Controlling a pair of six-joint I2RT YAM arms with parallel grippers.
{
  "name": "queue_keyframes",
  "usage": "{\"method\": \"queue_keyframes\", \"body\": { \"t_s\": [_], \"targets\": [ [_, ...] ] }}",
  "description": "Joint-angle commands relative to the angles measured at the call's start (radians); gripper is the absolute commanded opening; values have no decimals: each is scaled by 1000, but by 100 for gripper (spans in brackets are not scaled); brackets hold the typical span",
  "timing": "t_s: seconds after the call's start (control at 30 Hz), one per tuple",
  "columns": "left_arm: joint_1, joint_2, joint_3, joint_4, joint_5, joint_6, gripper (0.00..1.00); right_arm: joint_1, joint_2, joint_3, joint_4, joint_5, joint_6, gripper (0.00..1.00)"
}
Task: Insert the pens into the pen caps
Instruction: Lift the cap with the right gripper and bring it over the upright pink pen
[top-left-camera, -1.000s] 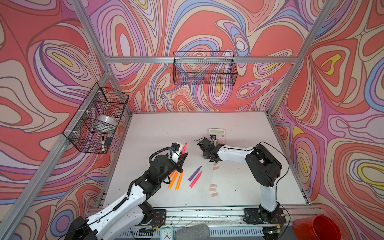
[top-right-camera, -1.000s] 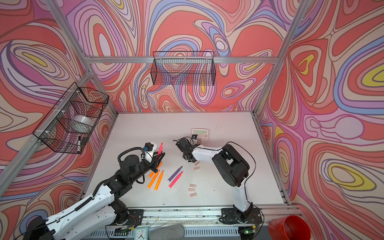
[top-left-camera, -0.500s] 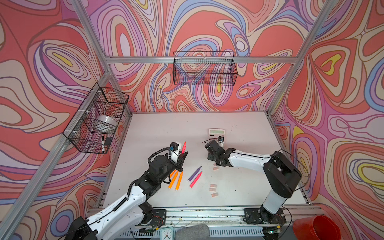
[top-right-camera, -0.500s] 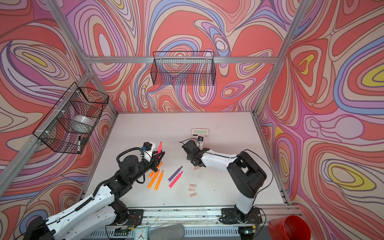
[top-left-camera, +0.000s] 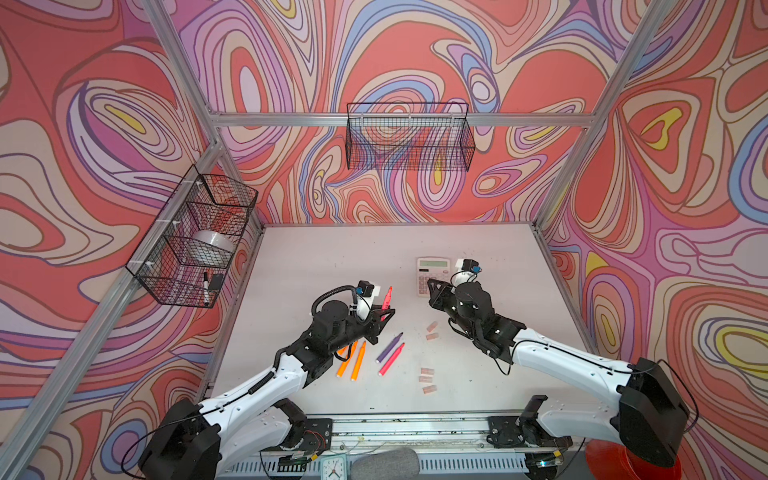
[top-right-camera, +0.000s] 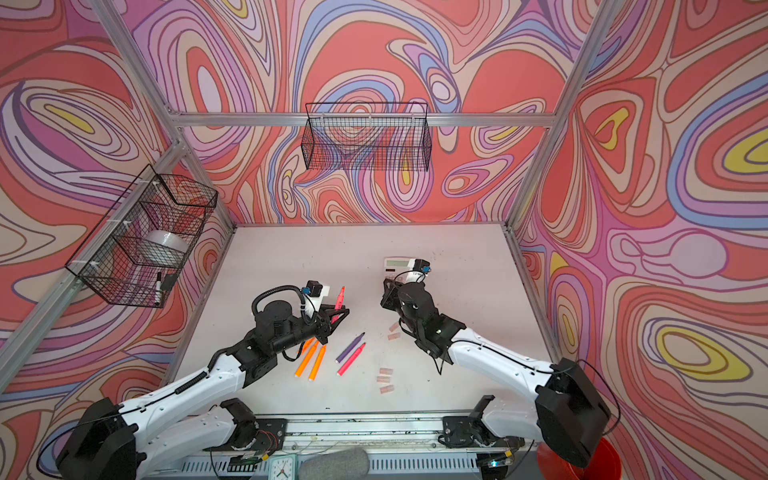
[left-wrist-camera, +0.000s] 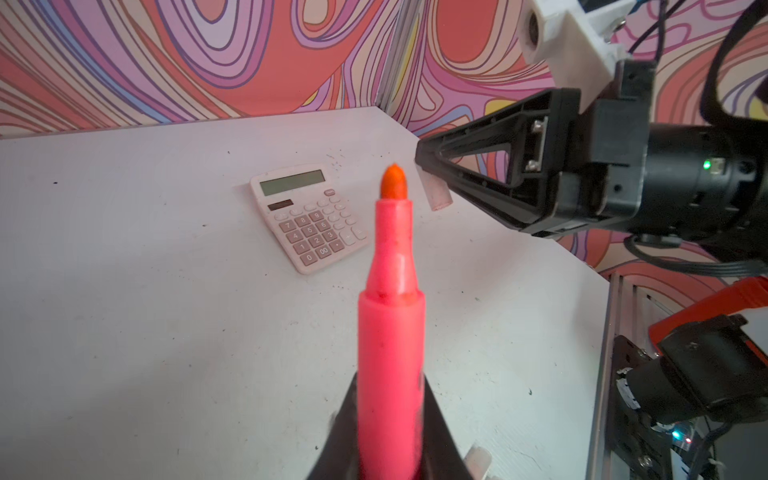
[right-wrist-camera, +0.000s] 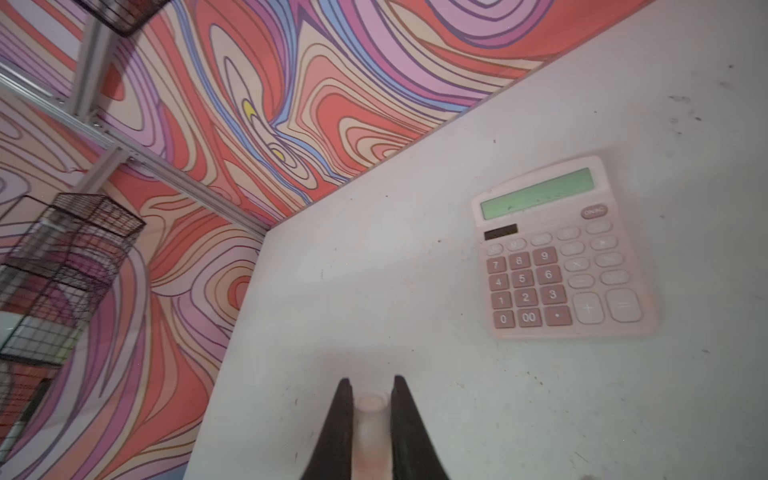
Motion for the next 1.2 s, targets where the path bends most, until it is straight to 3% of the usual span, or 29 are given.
{"method": "queue_keyframes", "body": {
  "t_s": [0.0,0.3,0.5,1.17],
  "targets": [
    [-18,0,29,90,48,-50,0,6,-46,-9,161,-75,-54,0],
    [-52,31,72,110,68,-59,0,34,-14,50,174,-119,-65,0],
    [-65,60,69,141,62,-67,0,115,4,74,200,-53,-123,0],
    [-71,41,51,140,45,-76,0,182,45,95,262,-33,-118,0]
  ]
}}
